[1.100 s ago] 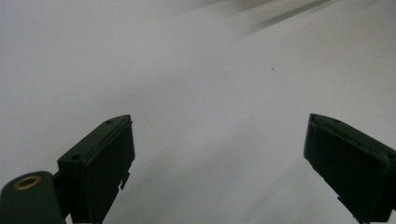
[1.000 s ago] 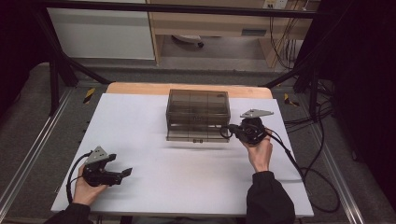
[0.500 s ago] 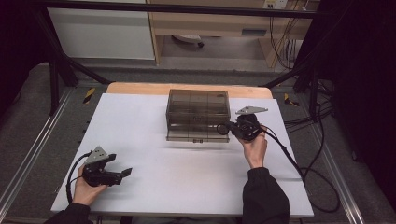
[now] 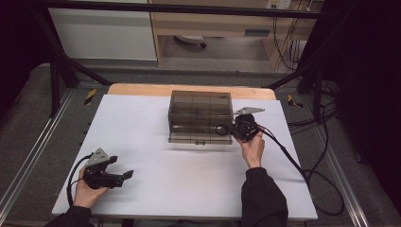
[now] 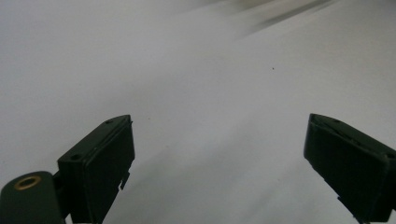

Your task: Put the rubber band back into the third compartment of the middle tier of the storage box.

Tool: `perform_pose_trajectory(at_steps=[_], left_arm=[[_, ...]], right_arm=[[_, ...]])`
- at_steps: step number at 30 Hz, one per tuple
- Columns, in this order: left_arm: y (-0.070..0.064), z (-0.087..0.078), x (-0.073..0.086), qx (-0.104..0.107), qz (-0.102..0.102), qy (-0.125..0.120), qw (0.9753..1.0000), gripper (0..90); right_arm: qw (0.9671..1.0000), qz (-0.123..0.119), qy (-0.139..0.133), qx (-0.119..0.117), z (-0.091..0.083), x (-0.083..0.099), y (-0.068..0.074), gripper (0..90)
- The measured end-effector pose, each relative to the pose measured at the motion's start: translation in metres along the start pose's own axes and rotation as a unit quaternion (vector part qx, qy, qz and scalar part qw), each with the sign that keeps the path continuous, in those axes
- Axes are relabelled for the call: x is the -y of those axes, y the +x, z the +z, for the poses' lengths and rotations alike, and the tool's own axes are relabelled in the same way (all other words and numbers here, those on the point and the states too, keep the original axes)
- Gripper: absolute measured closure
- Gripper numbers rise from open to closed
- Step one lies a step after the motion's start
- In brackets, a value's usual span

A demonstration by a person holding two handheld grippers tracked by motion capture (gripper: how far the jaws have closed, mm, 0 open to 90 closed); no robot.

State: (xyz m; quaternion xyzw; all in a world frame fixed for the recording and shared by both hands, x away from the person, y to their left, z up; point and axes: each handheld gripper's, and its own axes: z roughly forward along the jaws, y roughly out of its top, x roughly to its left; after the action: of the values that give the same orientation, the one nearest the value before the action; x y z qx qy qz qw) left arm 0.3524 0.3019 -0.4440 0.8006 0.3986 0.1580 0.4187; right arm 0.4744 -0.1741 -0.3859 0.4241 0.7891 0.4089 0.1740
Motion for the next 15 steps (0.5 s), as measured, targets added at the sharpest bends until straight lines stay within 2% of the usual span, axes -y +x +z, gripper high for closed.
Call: perform_pose_trajectory(at_steps=[15], left_arm=[[0.0002,-0.0001,0.0000,0.000,0.000,0.000,1.0000,8.3]], right_arm=[[1.0000,0.003,0.005,-0.001,0.0098,0.0019,-0.0013,87.2]])
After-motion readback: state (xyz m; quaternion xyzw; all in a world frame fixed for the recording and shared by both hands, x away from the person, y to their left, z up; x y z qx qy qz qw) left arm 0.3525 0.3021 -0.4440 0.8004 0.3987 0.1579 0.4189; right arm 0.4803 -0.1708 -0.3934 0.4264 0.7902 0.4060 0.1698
